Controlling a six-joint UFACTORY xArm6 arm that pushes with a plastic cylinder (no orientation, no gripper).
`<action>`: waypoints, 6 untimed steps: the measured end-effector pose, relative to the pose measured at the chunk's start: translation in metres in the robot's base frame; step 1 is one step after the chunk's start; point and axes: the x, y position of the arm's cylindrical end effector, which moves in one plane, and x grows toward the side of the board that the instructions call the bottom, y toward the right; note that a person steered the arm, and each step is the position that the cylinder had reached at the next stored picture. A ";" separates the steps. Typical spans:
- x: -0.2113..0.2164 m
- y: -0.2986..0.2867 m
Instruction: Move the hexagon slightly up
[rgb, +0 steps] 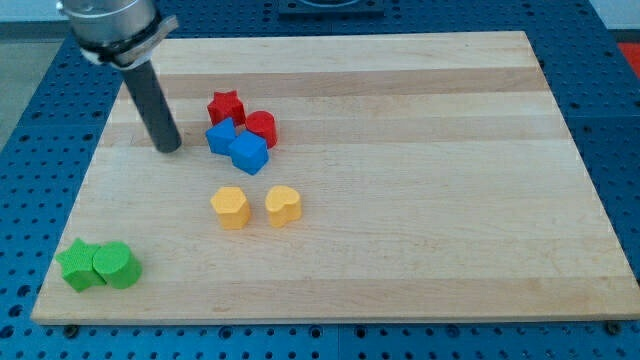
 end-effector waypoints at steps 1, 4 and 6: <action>0.051 0.011; 0.122 0.076; 0.111 0.109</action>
